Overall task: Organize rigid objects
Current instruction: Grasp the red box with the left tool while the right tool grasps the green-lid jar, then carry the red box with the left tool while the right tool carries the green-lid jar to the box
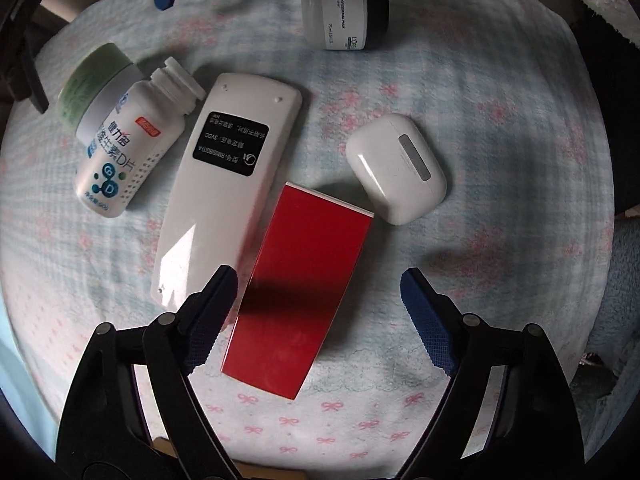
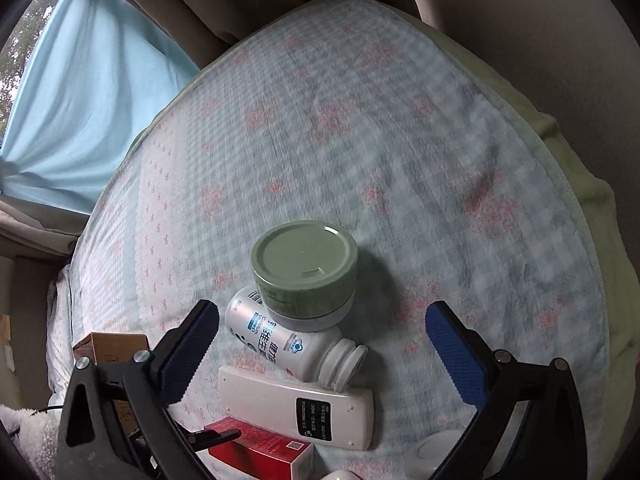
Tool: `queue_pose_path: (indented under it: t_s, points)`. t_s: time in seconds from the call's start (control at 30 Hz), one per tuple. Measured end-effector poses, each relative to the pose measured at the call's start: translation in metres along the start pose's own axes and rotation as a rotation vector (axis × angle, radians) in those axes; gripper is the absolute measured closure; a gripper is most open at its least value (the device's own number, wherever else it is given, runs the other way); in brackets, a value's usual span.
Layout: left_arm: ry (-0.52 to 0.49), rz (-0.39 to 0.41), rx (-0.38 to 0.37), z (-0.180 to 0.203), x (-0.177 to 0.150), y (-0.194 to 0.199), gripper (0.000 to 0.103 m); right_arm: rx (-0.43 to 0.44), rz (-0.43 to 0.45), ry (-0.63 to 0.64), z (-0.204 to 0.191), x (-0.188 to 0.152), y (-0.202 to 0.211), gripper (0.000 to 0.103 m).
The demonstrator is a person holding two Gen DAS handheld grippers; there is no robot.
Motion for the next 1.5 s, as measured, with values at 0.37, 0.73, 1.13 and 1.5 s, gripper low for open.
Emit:
queue_pose_path:
  t_s: [0.37, 0.73, 1.13, 1.5]
  points:
    - [-0.131, 0.013, -0.032, 0.001, 0.002, -0.019, 0.045, 0.066, -0.029, -0.038, -0.001, 0.005, -0.049, 0.006]
    - [-0.157, -0.014, -0.084, -0.011, 0.023, -0.016, 0.062, 0.066, -0.007, -0.016, 0.000, 0.012, -0.049, 0.037]
    - [-0.038, 0.009, -0.141, -0.039, 0.031, -0.003, 0.062, 0.056, -0.005, 0.012, -0.008, 0.014, -0.048, 0.037]
    - [0.284, 0.087, -0.221, -0.085, 0.015, 0.041, 0.062, 0.050, 0.016, 0.039, -0.020, 0.014, -0.029, 0.037]
Point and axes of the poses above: each gripper's, at about its wrist camera, not at the fingertips, and y roughly against the way its jaws point, z to its right, x to its top, the point moved 9 cm from there along -y, roughly the way its jaws point, and after that the axes turned 2 degrees about -z, right-handed, at the moved point
